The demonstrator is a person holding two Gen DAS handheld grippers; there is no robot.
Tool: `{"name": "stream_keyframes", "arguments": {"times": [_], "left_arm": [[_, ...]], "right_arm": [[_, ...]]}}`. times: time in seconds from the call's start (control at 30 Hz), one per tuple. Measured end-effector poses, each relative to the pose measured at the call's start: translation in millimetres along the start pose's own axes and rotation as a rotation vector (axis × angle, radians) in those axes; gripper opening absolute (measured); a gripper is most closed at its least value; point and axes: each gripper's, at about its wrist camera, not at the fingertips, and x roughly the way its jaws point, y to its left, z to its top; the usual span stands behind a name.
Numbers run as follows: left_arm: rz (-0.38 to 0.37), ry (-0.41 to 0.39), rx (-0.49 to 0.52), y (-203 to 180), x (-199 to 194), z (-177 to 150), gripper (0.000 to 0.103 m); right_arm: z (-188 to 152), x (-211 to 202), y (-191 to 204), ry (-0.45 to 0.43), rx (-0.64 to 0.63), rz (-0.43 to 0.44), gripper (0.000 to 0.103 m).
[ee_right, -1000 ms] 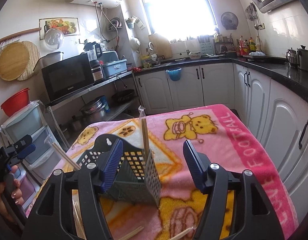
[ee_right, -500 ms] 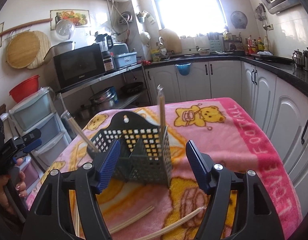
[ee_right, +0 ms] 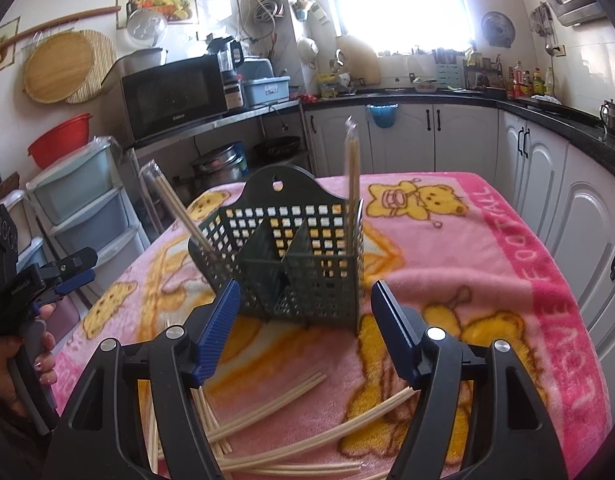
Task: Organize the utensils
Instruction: 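Grasp a chopstick from the pile with the left gripper while the right gripper grasps another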
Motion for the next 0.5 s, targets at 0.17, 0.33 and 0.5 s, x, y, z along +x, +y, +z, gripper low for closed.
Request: {"name": "stream_keyframes", "arguments": {"times": [0.17,0.33,0.5], "left_arm": [[0.016,0.049,-0.003,2.4,6.9,-11.8,0.086],[0.033,0.104,-0.017,8.7,16.3,-24.9,0.083],[0.054,0.166,-0.017,14.8,26.8,-37.7,0.073]], "right_arm": [[-8.8,4.8,3.9,0.034,-0.010,0.010,0.066],[-18.2,12.8,6.9,0.087,-0.023,0.015,0.066],[-27.6,20.6,8.1,0.124,-0.024,0.016,0.066]]}}
